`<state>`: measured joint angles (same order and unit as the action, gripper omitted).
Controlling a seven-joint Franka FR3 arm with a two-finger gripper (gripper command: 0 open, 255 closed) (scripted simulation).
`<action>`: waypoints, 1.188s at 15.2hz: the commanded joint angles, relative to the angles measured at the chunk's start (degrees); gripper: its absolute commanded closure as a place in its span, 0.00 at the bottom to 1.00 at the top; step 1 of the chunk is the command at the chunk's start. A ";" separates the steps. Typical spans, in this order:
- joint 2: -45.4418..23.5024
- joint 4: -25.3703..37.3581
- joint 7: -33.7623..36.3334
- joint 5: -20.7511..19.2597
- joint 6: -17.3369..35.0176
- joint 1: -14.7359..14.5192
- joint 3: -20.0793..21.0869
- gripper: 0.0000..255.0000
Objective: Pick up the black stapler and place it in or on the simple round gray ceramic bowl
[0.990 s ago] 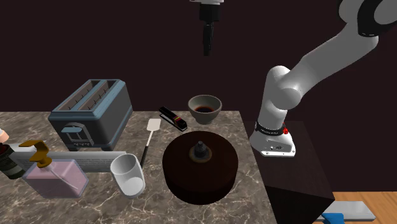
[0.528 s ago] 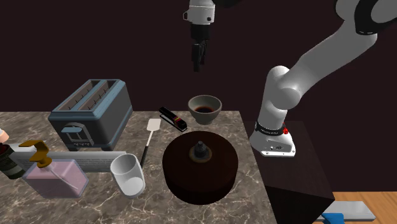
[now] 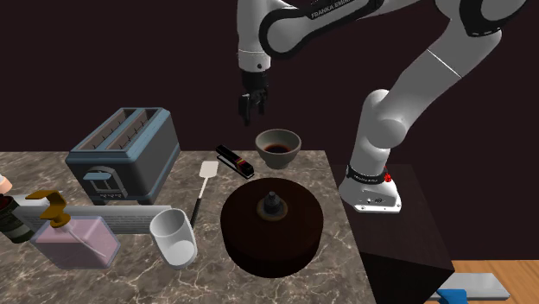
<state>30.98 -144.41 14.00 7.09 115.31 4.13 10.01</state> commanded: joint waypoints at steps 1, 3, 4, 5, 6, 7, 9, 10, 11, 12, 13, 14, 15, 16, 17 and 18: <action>-3.92 -0.14 3.45 -0.09 4.18 0.80 1.55 0.00; -7.85 -0.28 6.84 -0.48 8.20 1.63 2.97 0.00; -9.92 -0.22 8.59 -0.81 10.16 2.09 3.66 0.00; -12.05 -0.07 10.40 -1.25 12.10 2.55 4.31 0.00; -14.25 0.17 12.27 -1.80 13.98 3.00 4.91 0.00; -16.50 0.49 14.19 -2.47 15.82 3.49 5.50 0.00; -21.14 1.38 18.25 -4.20 19.33 4.46 6.51 0.00; -23.52 1.96 20.40 -5.28 20.97 4.90 6.91 0.00; -25.94 2.61 22.62 -6.50 22.54 5.29 7.20 0.00; -28.34 3.34 24.87 -7.82 24.01 5.62 7.37 0.00; -28.99 3.14 25.10 -8.14 24.83 5.56 7.30 0.00; -29.65 2.95 25.34 -8.47 25.64 5.57 7.27 0.00; -30.33 2.77 25.59 -8.82 26.46 5.59 7.25 0.00; -31.02 2.61 25.85 -9.19 27.27 5.61 7.24 0.00; -31.72 2.47 26.13 -9.57 28.08 5.63 7.21 0.00; -32.43 2.34 26.42 -9.98 28.89 5.65 7.18 0.00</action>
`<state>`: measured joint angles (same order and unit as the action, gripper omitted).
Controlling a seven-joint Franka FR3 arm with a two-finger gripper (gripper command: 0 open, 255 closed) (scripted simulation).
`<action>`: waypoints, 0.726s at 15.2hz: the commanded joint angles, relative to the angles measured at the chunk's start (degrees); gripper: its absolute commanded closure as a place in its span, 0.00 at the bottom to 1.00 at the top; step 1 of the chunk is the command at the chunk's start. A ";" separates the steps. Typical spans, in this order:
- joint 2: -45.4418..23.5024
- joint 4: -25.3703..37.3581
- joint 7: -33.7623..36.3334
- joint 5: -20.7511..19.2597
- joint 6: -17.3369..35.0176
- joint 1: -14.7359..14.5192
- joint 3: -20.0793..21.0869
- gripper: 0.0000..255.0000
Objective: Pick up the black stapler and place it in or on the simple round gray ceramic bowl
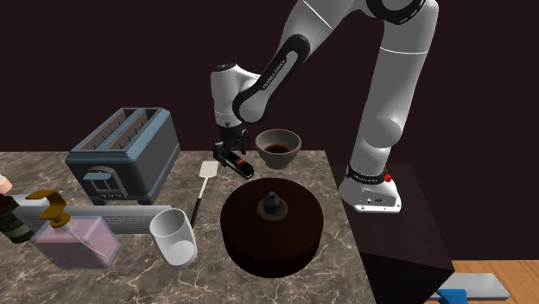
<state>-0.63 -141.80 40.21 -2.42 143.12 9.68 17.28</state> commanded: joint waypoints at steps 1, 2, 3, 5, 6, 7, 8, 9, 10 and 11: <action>-1.55 -0.39 0.52 -0.89 1.88 0.11 -0.15 0.00; -1.97 -0.45 0.71 -1.15 2.34 0.11 -0.18 0.00; -1.96 -0.46 0.70 -1.14 2.35 0.11 -0.19 0.00; -1.97 -0.45 0.71 -1.15 2.34 0.10 -0.19 0.00; -1.97 -0.45 0.71 -1.15 2.34 0.10 -0.19 0.00; -1.97 -0.45 0.71 -1.15 2.34 0.10 -0.19 0.00; -1.97 -0.45 0.71 -1.15 2.34 0.10 -0.19 0.00; -1.96 -0.46 0.70 -1.14 2.33 0.10 -0.19 0.00; -1.96 -0.46 0.70 -1.14 2.33 0.10 -0.19 0.00; -1.96 -0.46 0.70 -1.14 2.33 0.10 -0.19 1.00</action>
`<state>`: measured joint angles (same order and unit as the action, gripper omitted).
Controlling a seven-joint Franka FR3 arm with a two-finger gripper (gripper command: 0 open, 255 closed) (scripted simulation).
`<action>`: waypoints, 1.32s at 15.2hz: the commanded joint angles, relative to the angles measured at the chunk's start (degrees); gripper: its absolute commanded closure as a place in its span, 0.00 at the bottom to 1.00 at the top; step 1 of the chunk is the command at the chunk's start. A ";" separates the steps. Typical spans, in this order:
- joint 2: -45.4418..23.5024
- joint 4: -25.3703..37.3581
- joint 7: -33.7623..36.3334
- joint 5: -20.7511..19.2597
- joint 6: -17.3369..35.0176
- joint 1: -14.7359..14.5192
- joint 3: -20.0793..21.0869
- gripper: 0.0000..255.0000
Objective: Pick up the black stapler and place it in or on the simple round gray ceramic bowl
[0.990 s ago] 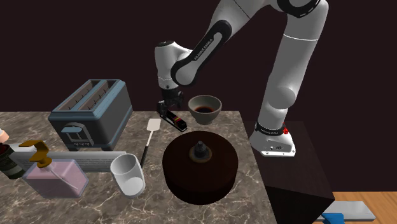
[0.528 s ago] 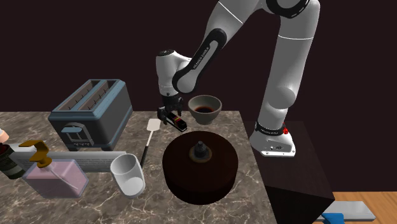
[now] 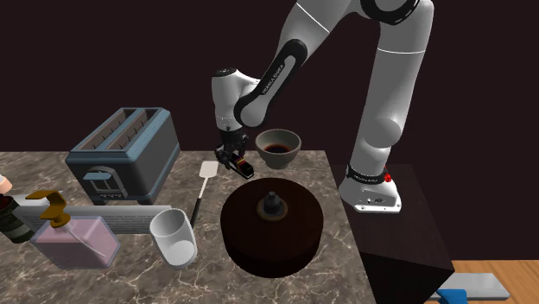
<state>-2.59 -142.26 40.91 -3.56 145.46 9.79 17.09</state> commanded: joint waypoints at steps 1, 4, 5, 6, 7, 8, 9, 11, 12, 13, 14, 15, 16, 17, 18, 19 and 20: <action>0.00 0.00 0.00 0.00 0.00 0.00 0.00 1.00; 0.01 0.00 0.00 0.00 0.00 0.00 0.00 1.00; 0.00 0.00 0.00 0.00 0.00 0.00 0.00 1.00; 0.00 0.00 0.00 0.00 0.00 0.00 0.00 1.00; 0.01 0.00 0.00 0.00 0.00 0.00 0.00 1.00; 0.01 -0.01 0.00 0.00 0.00 0.00 0.00 1.00; -0.01 0.00 0.00 -0.01 0.01 0.00 0.00 1.00; 1.42 0.26 -0.63 0.84 -1.60 0.02 0.11 1.00; 2.12 0.41 -0.93 1.23 -2.41 0.02 0.14 1.00; 2.80 0.58 -1.21 1.61 -3.22 0.00 0.16 1.00; 3.48 0.76 -1.48 1.96 -4.04 -0.01 0.17 1.00; 4.13 0.95 -1.73 2.30 -4.86 -0.03 0.17 1.00; 4.78 1.16 -1.98 2.61 -5.68 -0.05 0.17 1.00; 5.41 1.38 -2.21 2.91 -6.50 -0.07 0.15 1.00; 6.03 1.61 -2.43 3.20 -7.33 -0.09 0.13 1.00; 6.63 1.86 -2.64 3.46 -8.15 -0.12 0.11 1.00; 7.22 2.12 -2.83 3.72 -8.98 -0.14 0.08 1.00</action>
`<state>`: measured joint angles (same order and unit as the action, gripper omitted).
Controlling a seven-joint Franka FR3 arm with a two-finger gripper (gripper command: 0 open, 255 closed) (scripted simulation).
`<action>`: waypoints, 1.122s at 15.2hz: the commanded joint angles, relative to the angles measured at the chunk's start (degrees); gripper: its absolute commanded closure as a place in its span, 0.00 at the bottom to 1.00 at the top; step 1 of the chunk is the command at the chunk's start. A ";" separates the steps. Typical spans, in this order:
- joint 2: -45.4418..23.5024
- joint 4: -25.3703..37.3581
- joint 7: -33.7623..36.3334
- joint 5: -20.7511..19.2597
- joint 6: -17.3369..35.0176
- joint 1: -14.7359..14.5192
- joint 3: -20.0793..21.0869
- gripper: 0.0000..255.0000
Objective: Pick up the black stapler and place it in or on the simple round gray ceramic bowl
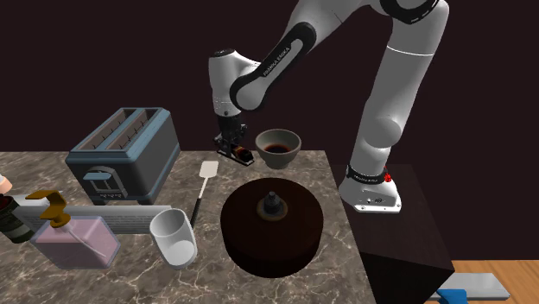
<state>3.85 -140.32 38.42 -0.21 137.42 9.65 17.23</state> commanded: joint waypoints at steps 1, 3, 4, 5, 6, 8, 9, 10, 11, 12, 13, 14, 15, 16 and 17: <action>1.36 0.46 -0.53 0.60 -1.77 -0.03 -0.10 1.00; 2.47 1.05 -0.88 1.03 -3.42 -0.09 -0.18 1.00; 3.00 1.36 -1.04 1.22 -4.25 -0.11 -0.23 1.00; 3.52 1.68 -1.19 1.41 -5.08 -0.14 -0.27 1.00; 4.03 2.02 -1.33 1.58 -5.90 -0.16 -0.32 1.00; 4.99 2.74 -1.60 1.89 -7.55 -0.20 -0.43 1.00; 5.45 3.12 -1.72 2.03 -8.37 -0.22 -0.48 1.00; 5.90 3.50 -1.84 2.16 -9.19 -0.24 -0.54 1.00; 6.33 3.91 -1.95 2.28 -10.01 -0.25 -0.60 1.00; 6.75 4.32 -2.06 2.39 -10.83 -0.27 -0.66 1.00; 7.15 4.74 -2.16 2.50 -11.64 -0.28 -0.71 1.00; 7.54 5.18 -2.25 2.59 -12.46 -0.29 -0.77 1.00; 7.91 5.63 -2.34 2.68 -13.27 -0.31 -0.83 1.00; 8.27 6.09 -2.42 2.77 -14.08 -0.32 -0.89 1.00; 8.61 6.57 -2.50 2.84 -14.89 -0.32 -0.95 1.00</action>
<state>12.14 -134.20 35.99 2.57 123.32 9.33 16.34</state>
